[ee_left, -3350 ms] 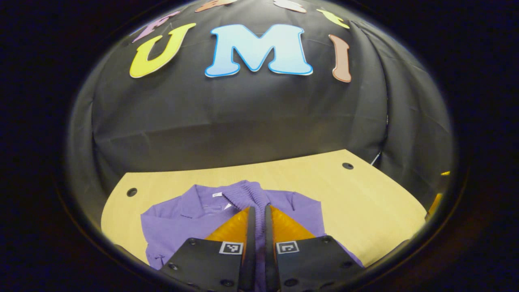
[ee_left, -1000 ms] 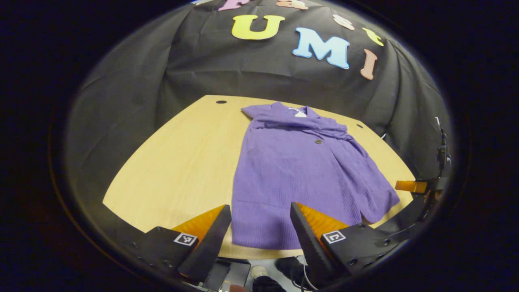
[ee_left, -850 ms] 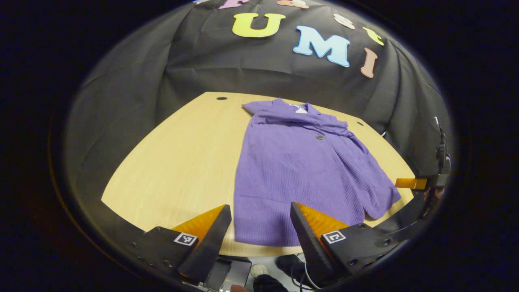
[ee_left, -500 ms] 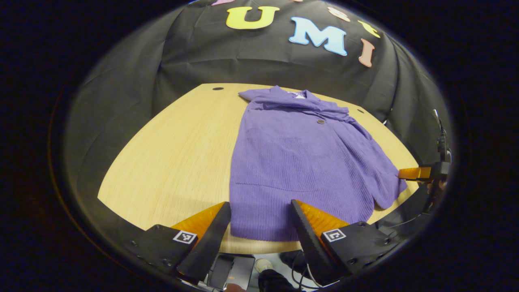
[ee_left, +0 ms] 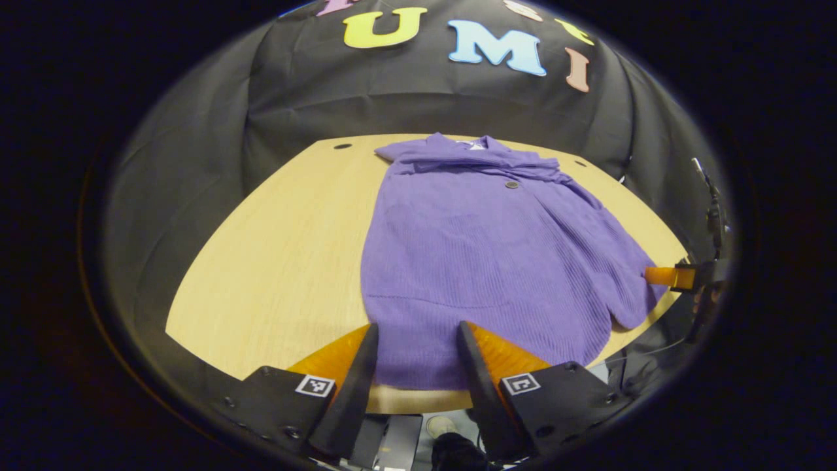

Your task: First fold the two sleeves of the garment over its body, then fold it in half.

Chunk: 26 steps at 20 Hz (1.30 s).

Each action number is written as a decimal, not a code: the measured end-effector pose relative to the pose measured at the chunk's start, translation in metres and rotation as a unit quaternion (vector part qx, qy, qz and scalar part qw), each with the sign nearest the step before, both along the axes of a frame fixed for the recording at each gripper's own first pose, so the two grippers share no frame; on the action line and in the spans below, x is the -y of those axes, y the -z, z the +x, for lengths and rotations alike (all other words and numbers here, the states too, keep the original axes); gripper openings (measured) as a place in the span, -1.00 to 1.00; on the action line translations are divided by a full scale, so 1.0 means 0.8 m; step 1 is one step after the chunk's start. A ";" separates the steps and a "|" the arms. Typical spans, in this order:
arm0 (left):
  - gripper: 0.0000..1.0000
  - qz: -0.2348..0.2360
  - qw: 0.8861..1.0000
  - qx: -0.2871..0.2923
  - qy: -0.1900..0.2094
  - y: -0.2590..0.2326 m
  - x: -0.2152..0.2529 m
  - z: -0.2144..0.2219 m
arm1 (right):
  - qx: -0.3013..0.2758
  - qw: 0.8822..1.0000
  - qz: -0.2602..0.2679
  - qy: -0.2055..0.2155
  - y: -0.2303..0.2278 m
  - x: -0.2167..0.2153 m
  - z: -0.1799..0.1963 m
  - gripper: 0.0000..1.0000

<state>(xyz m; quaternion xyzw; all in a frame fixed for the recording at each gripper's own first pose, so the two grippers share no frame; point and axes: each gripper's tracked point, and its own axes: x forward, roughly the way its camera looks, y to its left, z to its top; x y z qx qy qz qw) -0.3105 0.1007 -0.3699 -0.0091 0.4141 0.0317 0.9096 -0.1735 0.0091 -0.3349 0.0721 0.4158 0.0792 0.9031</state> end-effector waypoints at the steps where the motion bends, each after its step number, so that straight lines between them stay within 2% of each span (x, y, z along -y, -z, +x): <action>1: 0.54 0.004 1.000 0.001 0.006 0.001 0.003 -0.001 | 0.000 1.000 0.000 0.000 0.000 0.000 0.000 0.99; 2: 0.53 -0.004 1.000 0.005 0.008 0.001 0.009 0.000 | -0.001 1.000 0.000 0.001 0.000 -0.001 0.000 0.99; 4: 0.22 -0.002 1.000 0.006 0.004 -0.001 0.008 0.001 | -0.002 1.000 -0.001 0.002 -0.001 -0.001 -0.001 0.97; 6: 0.21 0.003 1.000 0.000 0.007 0.001 0.009 0.000 | -0.004 1.000 0.002 0.002 -0.001 -0.004 0.000 0.94; 7: 0.21 -0.021 1.000 0.004 0.008 0.001 0.020 0.004 | -0.005 1.000 0.002 0.007 0.000 -0.007 -0.002 0.72; 8: -0.13 -0.025 1.000 0.003 -0.013 -0.002 0.018 0.005 | -0.007 1.000 -0.003 0.003 0.001 -0.009 -0.001 0.51; 9: -0.47 -0.020 1.000 0.000 -0.011 -0.001 0.018 0.006 | -0.006 1.000 0.000 -0.007 -0.002 -0.014 -0.003 0.48; 10: -0.48 -0.012 1.000 -0.006 -0.006 0.003 0.021 0.003 | -0.007 1.000 0.008 0.001 -0.005 -0.020 -0.004 0.47; 11: -0.50 -0.014 1.000 -0.004 -0.002 0.002 0.023 0.005 | -0.007 1.000 0.007 0.004 -0.004 -0.022 -0.004 -0.30; 12: -0.67 -0.015 1.000 -0.007 -0.019 0.006 0.027 0.009 | -0.011 1.000 0.001 -0.003 -0.004 -0.022 -0.004 -0.30; 13: -0.85 -0.017 1.000 -0.012 -0.016 0.003 0.023 0.013 | -0.008 1.000 0.013 0.003 -0.007 -0.029 -0.001 -0.31; 15: -0.85 -0.029 0.999 -0.018 -0.019 0.000 0.022 0.013 | -0.018 0.999 0.024 0.019 -0.005 -0.028 -0.001 -0.88; 20: -0.85 -0.107 0.993 -0.026 -0.031 -0.017 0.027 0.023 | -0.046 0.995 0.084 0.025 -0.017 -0.036 -0.001 -0.89; 23: -0.86 -0.112 0.994 0.000 -0.015 -0.050 0.029 0.039 | -0.030 0.992 0.115 0.039 -0.047 -0.029 0.010 -0.89; 26: -0.86 -0.118 0.992 0.030 0.017 -0.078 0.043 0.056 | 0.001 0.991 0.129 0.033 -0.092 -0.032 0.023 -0.89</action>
